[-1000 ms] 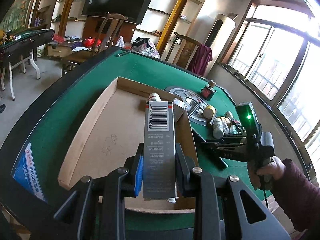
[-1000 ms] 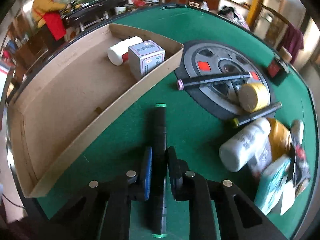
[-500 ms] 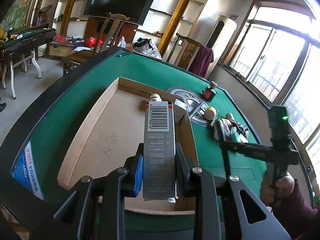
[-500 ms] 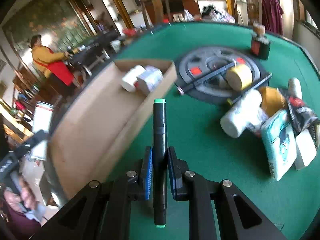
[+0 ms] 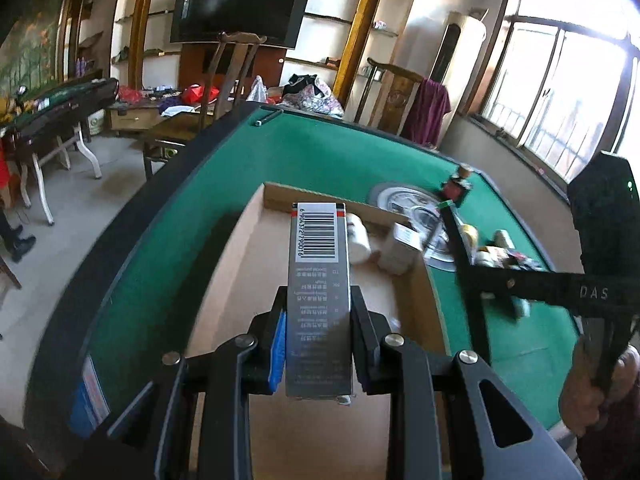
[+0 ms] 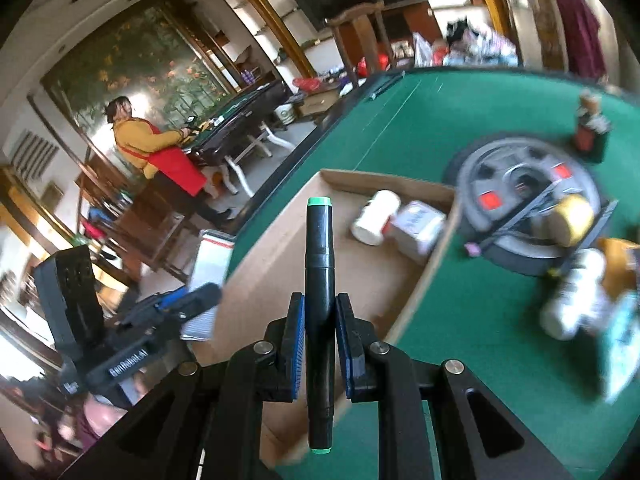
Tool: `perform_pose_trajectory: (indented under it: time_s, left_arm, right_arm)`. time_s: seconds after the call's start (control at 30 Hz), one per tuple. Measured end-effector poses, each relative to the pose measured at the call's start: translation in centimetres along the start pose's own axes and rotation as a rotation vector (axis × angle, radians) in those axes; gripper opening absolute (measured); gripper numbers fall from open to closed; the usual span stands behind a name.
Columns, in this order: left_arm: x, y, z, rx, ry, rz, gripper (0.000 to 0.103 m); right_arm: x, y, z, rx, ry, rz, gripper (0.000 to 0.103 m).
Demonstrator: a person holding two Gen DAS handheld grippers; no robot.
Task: Organize objects
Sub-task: 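Lower the carton and the marker into the tray and open both tools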
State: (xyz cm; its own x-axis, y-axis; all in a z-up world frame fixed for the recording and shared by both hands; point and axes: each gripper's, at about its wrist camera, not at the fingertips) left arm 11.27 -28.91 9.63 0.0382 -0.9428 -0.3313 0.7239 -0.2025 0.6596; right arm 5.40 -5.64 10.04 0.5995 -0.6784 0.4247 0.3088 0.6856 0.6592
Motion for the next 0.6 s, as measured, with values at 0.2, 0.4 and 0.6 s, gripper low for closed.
perform_pose_trajectory:
  time_s: [0.2, 0.4, 0.6]
  left_arm:
    - [1.0, -5.5, 3.6, 0.098, 0.020, 0.028, 0.026]
    - [2.6, -10.9, 5.8, 0.181, 0.068, 0.063, 0.026]
    - [2.9, -14.1, 5.7, 0.226, 0.077, 0.080, 0.026]
  right_arm:
    - [-0.7, -6.1, 3.5, 0.034, -0.089, -0.002, 0.017]
    - [-2.4, -10.5, 6.1, 0.061, -0.176, -0.055, 0.017]
    - [-3.6, -12.7, 6.6, 0.095, -0.218, -0.075, 0.017]
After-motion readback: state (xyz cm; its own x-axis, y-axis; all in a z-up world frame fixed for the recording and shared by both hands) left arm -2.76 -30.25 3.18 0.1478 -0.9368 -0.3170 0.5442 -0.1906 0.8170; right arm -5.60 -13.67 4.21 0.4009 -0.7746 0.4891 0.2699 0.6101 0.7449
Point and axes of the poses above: each gripper's, at about its wrist camera, not at the fingertips, and y roughly against the way its jaws point, x to its left, z to its top, and after that the axes turned 9 degrees about y, right-handed
